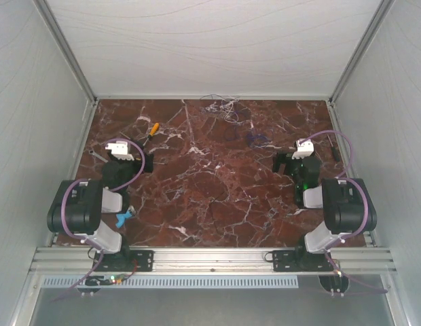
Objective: Zip-tie the wires
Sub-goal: Untie the cable at the center of the board.
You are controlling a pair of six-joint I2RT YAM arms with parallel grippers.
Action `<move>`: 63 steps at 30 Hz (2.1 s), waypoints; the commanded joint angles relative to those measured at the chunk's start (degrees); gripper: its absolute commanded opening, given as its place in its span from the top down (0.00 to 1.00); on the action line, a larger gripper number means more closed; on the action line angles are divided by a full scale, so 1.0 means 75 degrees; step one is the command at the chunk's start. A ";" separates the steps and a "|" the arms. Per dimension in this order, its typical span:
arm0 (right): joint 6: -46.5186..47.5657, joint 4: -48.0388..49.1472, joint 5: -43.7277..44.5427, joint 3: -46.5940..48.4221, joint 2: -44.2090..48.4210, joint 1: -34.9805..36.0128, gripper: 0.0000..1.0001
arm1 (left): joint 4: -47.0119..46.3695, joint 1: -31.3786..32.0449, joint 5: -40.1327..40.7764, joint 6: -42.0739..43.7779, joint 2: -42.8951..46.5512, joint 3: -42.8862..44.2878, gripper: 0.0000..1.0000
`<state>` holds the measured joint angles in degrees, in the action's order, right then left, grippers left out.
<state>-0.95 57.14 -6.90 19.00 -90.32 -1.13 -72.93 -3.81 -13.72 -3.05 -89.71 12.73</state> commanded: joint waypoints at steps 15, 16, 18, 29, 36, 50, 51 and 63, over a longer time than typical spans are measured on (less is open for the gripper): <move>0.0026 0.0201 0.0162 0.0048 0.0036 0.0109 0.02 | -0.0357 -0.0011 0.0315 -0.0109 0.0101 0.0060 0.00; 0.0058 0.0236 0.0315 0.0020 0.0051 0.0170 0.02 | -0.0346 0.0001 0.0331 -0.0103 0.0101 0.0071 0.00; 0.0121 0.0380 0.0675 -0.0064 0.0095 0.0326 0.02 | -0.0338 0.0074 0.0407 -0.0049 0.0115 0.0072 0.00; -0.1092 -0.3997 0.1859 0.2170 0.2386 0.0883 0.02 | 0.5486 0.1372 0.3114 -0.1169 0.2851 0.2513 0.00; -0.5626 -0.8273 0.2404 0.4453 0.2491 0.0503 0.02 | 0.9426 0.1354 0.2110 -0.2561 0.3686 0.4826 0.00; -0.5536 -0.6963 -0.1554 0.4411 0.0270 0.0359 0.16 | 1.0709 0.1019 0.0181 -0.1715 0.4761 0.4184 0.00; -0.5544 -0.6887 -0.1621 0.4428 0.0114 0.0431 0.21 | 1.0913 0.1097 0.0115 -0.1590 0.4640 0.4316 0.00; -0.5986 -0.6125 -0.1065 0.4815 -0.1478 0.1167 0.63 | 1.1430 0.1674 0.0331 -0.1061 0.4438 0.4426 0.00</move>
<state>-44.47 7.84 -16.25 52.49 -98.76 6.26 13.54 8.64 -10.72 -12.27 -57.52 44.05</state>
